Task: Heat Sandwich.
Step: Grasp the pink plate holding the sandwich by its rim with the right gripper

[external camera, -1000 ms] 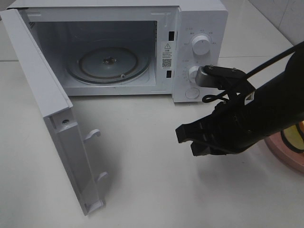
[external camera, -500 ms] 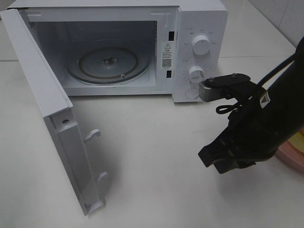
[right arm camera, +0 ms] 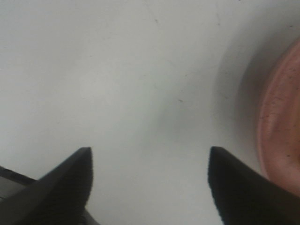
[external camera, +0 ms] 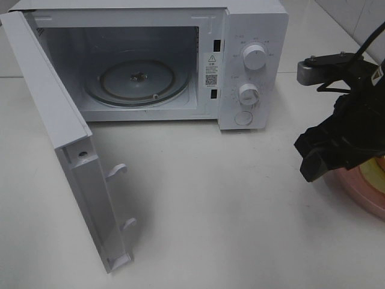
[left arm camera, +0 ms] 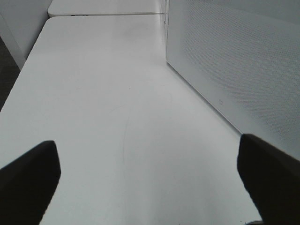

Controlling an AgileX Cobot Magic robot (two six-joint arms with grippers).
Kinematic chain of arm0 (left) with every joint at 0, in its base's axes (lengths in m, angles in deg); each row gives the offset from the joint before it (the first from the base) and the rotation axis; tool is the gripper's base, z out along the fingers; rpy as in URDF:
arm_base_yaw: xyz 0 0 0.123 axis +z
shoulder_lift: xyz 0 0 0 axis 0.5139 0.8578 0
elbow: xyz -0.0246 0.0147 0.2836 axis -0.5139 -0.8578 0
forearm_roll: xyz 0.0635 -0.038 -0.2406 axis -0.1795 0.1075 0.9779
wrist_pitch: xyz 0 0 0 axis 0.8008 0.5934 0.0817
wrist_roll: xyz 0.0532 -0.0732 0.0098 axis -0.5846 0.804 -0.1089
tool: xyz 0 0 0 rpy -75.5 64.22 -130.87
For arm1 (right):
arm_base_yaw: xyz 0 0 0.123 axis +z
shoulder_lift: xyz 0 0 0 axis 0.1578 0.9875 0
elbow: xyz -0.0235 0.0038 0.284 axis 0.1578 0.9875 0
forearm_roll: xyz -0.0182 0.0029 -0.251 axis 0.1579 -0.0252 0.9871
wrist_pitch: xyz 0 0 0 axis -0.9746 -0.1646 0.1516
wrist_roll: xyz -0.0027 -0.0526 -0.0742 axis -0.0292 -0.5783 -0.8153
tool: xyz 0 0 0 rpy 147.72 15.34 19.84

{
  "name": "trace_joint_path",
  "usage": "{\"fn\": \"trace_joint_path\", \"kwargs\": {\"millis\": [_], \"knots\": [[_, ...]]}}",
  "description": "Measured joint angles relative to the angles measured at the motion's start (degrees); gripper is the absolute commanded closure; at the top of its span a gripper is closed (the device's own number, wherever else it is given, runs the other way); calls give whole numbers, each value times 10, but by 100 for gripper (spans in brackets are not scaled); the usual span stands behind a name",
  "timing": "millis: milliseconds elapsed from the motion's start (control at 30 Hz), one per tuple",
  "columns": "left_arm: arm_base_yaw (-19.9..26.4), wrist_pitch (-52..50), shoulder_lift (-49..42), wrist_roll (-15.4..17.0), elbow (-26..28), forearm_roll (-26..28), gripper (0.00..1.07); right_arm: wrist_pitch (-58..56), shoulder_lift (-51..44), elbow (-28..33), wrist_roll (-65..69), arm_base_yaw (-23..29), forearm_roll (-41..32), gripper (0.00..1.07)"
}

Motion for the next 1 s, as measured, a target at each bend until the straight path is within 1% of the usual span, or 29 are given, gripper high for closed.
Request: {"fn": "trace_joint_path", "kwargs": {"millis": [33, 67, 133, 167, 300, 333, 400, 467, 600, 1000], "knots": [[0, 0, 0, 0, 0, 0, 9, 0, 0, 0, 1, -1, 14, 14], [0, 0, 0, 0, 0, 0, 9, 0, 0, 0, 1, -1, 14, 14], [0, 0, 0, 0, 0, 0, 9, -1, 0, 0, 6, -1, 38, 10], [0, 0, 0, 0, 0, 0, 9, -1, 1, 0, 17, -1, 62, 10], [0, 0, 0, 0, 0, 0, 9, -1, 4, 0, 41, -7, 96, 12], [0, 0, 0, 0, 0, 0, 9, -1, 15, 0, 47, -17, 105, 13], [0, 0, 0, 0, 0, 0, 9, -1, 19, 0, 51, -21, 108, 13], [0, 0, 0, 0, 0, 0, 9, -1, 44, 0, 55, -37, 112, 14], [0, 0, 0, 0, 0, 0, 9, 2, 74, 0, 55, -51, 113, 16], [0, 0, 0, 0, 0, 0, 9, 46, 135, 0, 54, -64, 112, 19]]}}
